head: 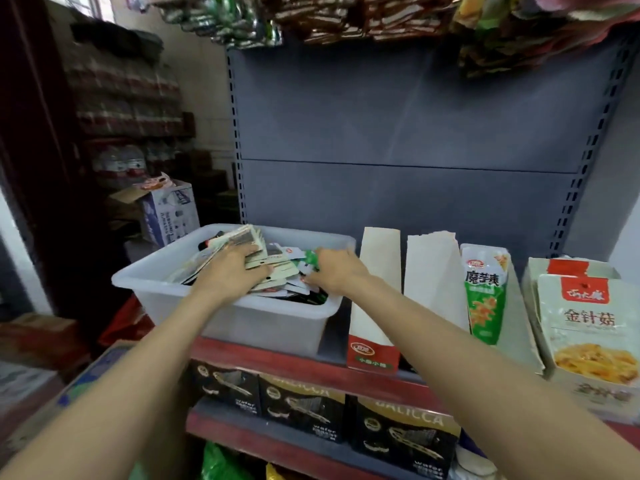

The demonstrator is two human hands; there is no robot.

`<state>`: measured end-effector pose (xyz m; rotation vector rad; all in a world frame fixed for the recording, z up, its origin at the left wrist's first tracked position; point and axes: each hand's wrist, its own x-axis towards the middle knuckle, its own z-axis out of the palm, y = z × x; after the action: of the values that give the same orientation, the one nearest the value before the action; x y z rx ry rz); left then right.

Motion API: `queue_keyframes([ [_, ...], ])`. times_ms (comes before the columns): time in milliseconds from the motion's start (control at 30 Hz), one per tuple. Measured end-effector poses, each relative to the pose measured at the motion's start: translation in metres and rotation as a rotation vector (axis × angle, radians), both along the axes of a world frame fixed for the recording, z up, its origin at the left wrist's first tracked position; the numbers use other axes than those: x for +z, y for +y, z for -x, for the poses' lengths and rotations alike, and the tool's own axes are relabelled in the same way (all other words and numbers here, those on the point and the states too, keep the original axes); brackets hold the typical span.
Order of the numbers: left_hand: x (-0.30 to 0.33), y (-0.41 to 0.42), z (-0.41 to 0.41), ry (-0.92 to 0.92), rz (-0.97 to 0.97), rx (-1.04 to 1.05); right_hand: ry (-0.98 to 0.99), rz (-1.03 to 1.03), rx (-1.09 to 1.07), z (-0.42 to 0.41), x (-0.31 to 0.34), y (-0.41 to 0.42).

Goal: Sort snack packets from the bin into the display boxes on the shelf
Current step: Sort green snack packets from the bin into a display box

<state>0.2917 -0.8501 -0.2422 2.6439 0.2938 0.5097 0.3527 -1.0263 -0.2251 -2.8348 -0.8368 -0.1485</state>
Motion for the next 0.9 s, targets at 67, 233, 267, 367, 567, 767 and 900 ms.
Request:
queue_keyframes([
  [67,-0.001,0.000,0.000,-0.018,-0.005,0.005,-0.023,0.066,-0.026,-0.006,-0.002,0.006],
  [233,-0.002,0.003,-0.001,-0.017,-0.027,0.028,-0.028,-0.001,0.058,-0.015,-0.010,0.013],
  [267,-0.002,0.003,-0.002,-0.012,-0.031,0.034,-0.010,-0.070,0.078,-0.016,-0.011,0.012],
  [367,-0.002,0.004,-0.002,-0.006,-0.036,0.046,-0.026,-0.324,0.130,-0.015,-0.008,0.004],
  [567,-0.004,0.004,-0.001,-0.085,0.020,0.039,-0.052,-0.815,0.086,0.005,-0.009,-0.013],
  [767,0.005,-0.020,0.003,-0.211,-0.029,-0.152,0.062,-1.202,0.016,0.014,0.006,-0.038],
  [900,0.019,-0.067,0.000,-0.208,0.035,-0.326,0.261,-1.413,-0.027,0.023,0.020,-0.062],
])
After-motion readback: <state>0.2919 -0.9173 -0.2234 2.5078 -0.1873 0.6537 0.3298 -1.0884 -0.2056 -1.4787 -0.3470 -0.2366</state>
